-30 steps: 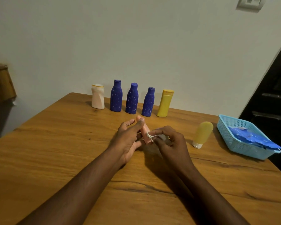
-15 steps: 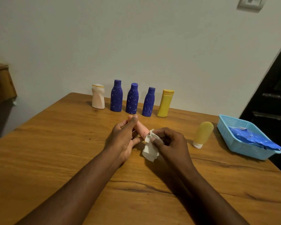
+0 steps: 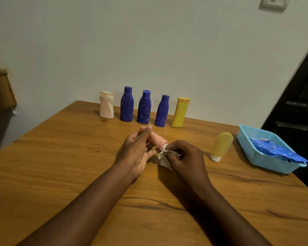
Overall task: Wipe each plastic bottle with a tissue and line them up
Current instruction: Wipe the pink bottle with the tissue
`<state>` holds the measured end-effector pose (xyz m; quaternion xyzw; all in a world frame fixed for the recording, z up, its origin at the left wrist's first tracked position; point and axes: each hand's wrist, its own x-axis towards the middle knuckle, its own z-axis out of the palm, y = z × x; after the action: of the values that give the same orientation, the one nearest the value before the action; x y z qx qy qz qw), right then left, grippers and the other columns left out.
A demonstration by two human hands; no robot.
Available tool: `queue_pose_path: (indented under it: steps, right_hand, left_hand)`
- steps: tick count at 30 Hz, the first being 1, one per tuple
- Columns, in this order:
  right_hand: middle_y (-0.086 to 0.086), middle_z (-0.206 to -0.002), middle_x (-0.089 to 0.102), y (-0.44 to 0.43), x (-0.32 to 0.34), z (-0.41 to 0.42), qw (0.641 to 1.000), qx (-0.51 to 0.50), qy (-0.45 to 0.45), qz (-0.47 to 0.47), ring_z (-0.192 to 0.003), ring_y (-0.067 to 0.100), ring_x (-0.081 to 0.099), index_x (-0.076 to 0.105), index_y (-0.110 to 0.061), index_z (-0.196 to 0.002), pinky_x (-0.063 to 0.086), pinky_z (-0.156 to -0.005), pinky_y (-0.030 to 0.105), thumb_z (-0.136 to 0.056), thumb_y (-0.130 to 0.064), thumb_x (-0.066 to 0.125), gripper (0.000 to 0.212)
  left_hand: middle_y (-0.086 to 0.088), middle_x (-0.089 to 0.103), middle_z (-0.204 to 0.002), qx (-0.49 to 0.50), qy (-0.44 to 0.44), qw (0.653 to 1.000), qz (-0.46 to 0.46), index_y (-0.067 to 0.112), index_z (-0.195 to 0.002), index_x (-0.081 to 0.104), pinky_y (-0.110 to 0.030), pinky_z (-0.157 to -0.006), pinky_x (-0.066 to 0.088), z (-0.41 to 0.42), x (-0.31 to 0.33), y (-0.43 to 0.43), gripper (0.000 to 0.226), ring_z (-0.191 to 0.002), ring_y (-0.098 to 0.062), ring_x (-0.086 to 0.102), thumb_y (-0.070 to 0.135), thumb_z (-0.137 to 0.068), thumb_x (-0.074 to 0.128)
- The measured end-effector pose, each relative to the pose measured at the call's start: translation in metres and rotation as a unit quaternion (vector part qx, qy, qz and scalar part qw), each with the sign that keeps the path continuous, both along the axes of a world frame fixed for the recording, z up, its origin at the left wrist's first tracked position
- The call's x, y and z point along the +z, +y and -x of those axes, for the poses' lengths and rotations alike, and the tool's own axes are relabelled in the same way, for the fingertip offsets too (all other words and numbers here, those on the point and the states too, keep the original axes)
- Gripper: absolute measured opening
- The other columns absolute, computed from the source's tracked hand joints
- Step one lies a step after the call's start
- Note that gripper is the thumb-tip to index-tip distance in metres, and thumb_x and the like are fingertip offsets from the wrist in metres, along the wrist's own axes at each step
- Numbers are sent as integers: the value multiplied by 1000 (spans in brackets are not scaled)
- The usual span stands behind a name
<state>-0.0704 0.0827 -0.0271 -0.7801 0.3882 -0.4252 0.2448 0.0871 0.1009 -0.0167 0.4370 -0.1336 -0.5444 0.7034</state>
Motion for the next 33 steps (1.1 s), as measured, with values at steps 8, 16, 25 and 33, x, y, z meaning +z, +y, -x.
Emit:
queue_pose_path:
  steps: [8, 16, 25, 33]
  right_hand:
    - [-14, -103, 70, 6, 3, -3, 998, 28, -4, 49, -99, -2, 62, 75, -25, -101, 50, -79, 11, -86, -13, 75, 20]
    - [-16, -102, 67, 1, 4, 1, 996, -29, -40, 71, -97, -3, 60, 71, -26, -103, 49, -76, 11, -87, -10, 73, 23]
    - [-9, -107, 63, 3, 6, -1, 994, 34, 23, 102, -103, 8, 59, 73, -25, -108, 56, -84, 30, -84, -4, 63, 34]
    - [-3, -98, 69, -5, 8, 7, 994, 7, -99, 42, -96, 8, 65, 71, -14, -97, 57, -87, 26, -88, 6, 61, 24]
  left_hand:
    - [-17, 63, -133, 10, -6, 1000, 7, 21, -145, 48, -51, -89, 61, 1, 1, 0, 63, -116, -33, 67, 26, -89, 78]
    - [-18, 61, -132, 4, -4, 1000, 26, 19, -143, 48, -46, -71, 65, 4, 5, 3, 61, -112, -33, 67, 22, -89, 76]
    - [-9, 67, -128, -33, -169, 984, 55, 32, -140, 47, -51, -80, 64, 8, 3, 5, 61, -103, -27, 74, 27, -88, 79]
    - [-13, 69, -127, -183, -145, 971, 56, 28, -136, 59, -55, -86, 61, 14, 3, 9, 43, -114, -32, 70, 24, -94, 71]
